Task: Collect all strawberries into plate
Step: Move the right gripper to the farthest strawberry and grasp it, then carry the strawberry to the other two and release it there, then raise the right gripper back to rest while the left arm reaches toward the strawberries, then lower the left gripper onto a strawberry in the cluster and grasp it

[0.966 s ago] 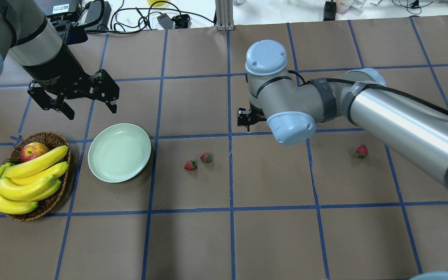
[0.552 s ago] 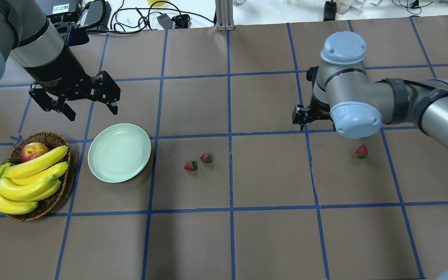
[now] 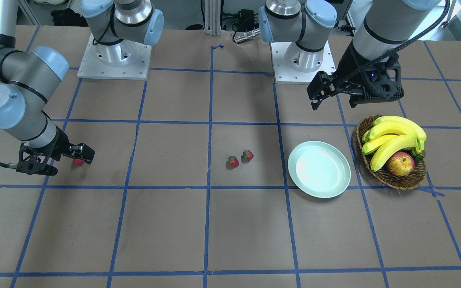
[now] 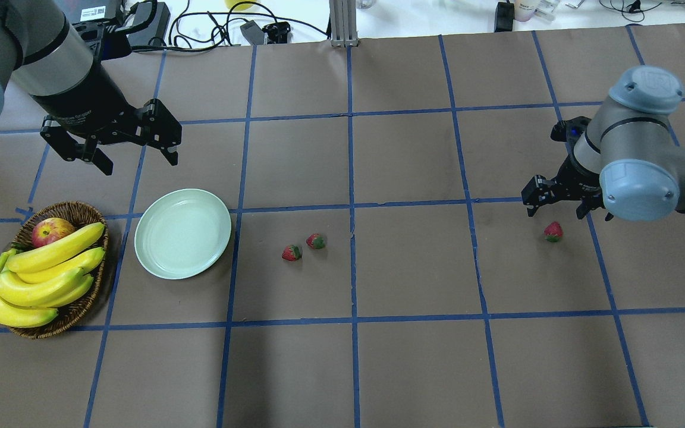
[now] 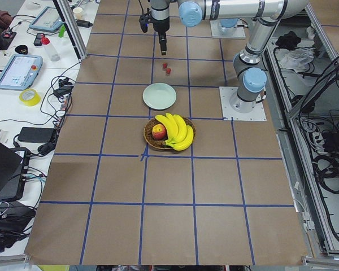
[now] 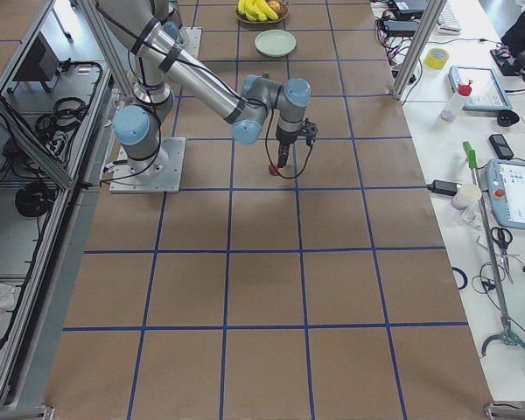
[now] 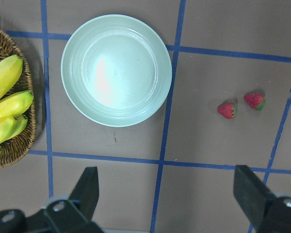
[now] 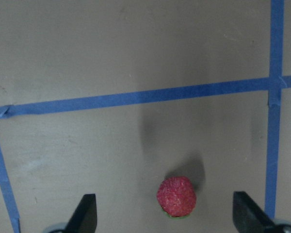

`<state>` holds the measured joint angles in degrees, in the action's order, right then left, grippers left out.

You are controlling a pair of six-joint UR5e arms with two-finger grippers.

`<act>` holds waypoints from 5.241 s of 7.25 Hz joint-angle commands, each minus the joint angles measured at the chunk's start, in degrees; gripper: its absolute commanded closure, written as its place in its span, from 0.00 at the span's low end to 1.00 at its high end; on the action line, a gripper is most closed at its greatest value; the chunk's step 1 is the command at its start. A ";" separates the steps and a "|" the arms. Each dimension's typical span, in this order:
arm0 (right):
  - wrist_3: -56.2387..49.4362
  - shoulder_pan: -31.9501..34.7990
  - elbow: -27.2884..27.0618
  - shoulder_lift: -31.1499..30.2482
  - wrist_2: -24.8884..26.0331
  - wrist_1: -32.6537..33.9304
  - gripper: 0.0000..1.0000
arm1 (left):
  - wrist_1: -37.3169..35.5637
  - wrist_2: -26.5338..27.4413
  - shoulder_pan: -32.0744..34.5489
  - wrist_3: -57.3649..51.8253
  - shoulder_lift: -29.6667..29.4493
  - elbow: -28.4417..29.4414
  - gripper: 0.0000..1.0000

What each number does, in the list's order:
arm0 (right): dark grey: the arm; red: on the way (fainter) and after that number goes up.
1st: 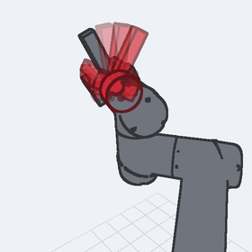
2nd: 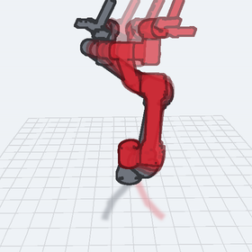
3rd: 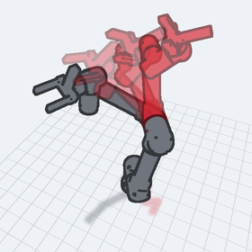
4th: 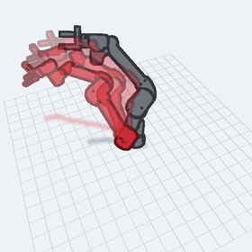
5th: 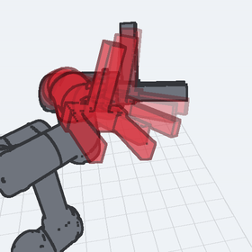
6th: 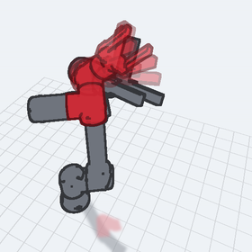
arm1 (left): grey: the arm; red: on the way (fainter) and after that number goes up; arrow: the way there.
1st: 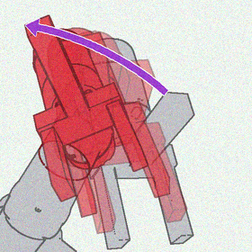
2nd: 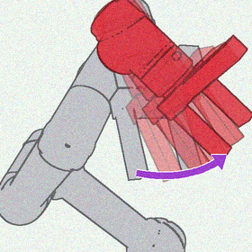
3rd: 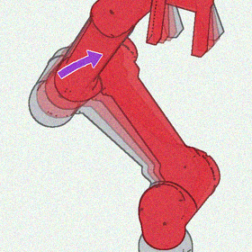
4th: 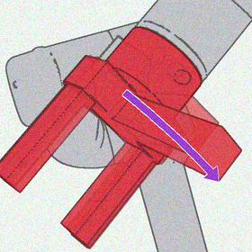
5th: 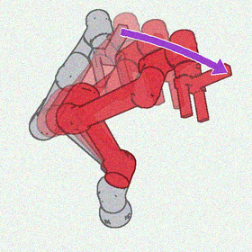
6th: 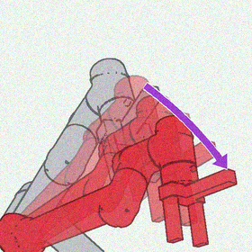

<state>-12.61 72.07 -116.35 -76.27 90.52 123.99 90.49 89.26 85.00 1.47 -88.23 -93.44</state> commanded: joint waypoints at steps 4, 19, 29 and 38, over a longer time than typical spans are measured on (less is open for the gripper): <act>-2.07 -1.14 -2.92 3.22 0.09 2.47 0.24 | -0.05 3.25 -0.27 -0.32 0.34 -0.69 0.00; 36.65 42.44 3.14 6.21 -19.51 10.01 0.98 | -1.28 4.87 0.43 -0.32 -0.10 -2.53 0.00; 25.75 28.25 21.92 -5.70 -5.27 -20.38 0.00 | -10.58 -8.64 1.39 -1.11 -6.32 -4.38 0.00; 18.35 25.75 31.01 -13.56 -2.63 -30.92 0.00 | -33.79 -9.20 16.95 36.13 -22.75 -11.85 0.00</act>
<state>8.43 97.99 -85.38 -89.84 87.81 92.91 58.26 80.06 101.44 33.83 -108.90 -105.25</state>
